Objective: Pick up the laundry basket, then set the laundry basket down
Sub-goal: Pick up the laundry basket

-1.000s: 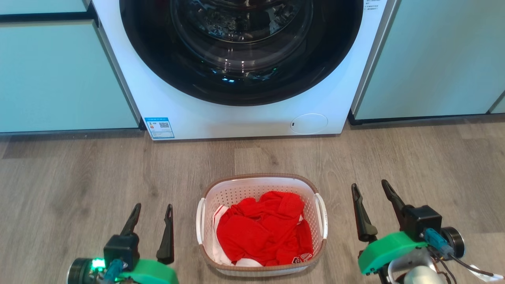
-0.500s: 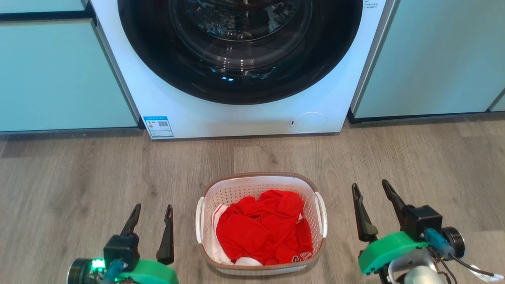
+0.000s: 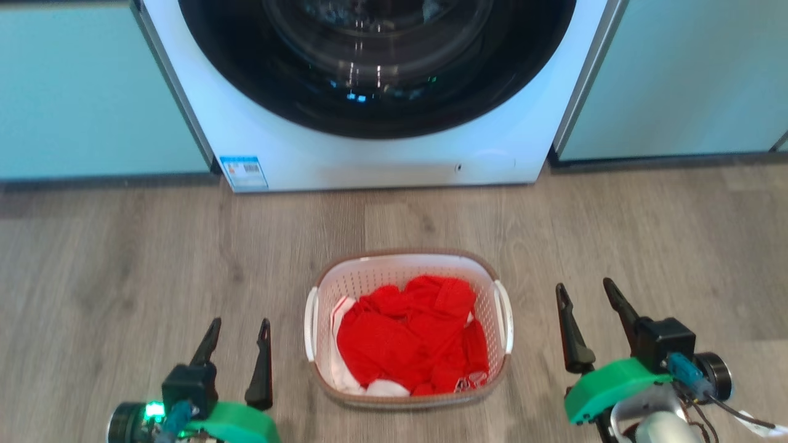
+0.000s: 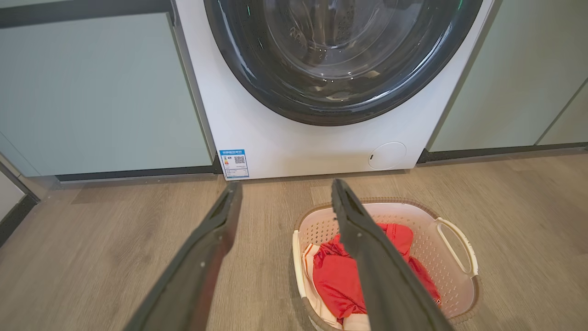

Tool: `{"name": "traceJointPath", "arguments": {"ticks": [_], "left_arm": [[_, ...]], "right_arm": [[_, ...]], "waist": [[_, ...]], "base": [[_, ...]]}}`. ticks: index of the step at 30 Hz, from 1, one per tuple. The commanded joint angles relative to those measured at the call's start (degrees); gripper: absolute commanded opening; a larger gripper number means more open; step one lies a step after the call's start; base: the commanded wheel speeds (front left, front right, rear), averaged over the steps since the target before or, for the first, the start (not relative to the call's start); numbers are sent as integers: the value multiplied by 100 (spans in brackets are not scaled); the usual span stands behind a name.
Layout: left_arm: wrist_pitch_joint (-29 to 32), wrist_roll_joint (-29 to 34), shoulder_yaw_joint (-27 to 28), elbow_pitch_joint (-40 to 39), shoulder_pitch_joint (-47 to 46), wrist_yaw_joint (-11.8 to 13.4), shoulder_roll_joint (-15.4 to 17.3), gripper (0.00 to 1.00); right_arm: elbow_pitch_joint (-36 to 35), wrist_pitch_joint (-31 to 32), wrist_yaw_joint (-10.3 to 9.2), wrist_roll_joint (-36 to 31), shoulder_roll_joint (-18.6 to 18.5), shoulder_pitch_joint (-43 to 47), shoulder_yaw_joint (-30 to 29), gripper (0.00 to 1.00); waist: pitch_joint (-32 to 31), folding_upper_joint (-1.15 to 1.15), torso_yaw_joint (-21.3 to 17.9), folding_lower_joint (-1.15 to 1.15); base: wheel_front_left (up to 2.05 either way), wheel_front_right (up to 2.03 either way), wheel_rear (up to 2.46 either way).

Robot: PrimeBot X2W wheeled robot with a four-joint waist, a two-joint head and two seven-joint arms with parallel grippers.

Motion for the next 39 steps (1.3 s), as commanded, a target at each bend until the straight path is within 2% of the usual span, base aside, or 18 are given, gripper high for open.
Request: {"name": "traceJointPath", "arguments": {"ticks": [1,14,25,31,39], "left_arm": [[-62,-48,160,-130,-374,40,-9,100],[-62,-331,-44,417,-1636,78,-9,100],[-62,-764,-391,1438,-3054,83,-9,100],[-62,-1049,-717,2074,-3699,20,-9,100],[-62,-1359,-1252,2828,-4189,-46,-9,100]], "right_arm": [[-135,-77,13,-56,-60,-292,109,100],[257,-77,13,-240,-60,-1499,-182,100],[1102,-77,13,-449,-60,-2583,-475,100],[1681,-77,13,-534,-60,-3044,-570,100],[2479,-77,13,-523,-60,-3399,-574,100]], "waist": [[213,0,22,0],[1953,0,142,0],[3453,0,327,0],[4004,0,443,0],[4418,0,545,0]], "base": [[0,0,0],[0,0,0],[0,0,0],[0,0,0],[0,0,0]]}}
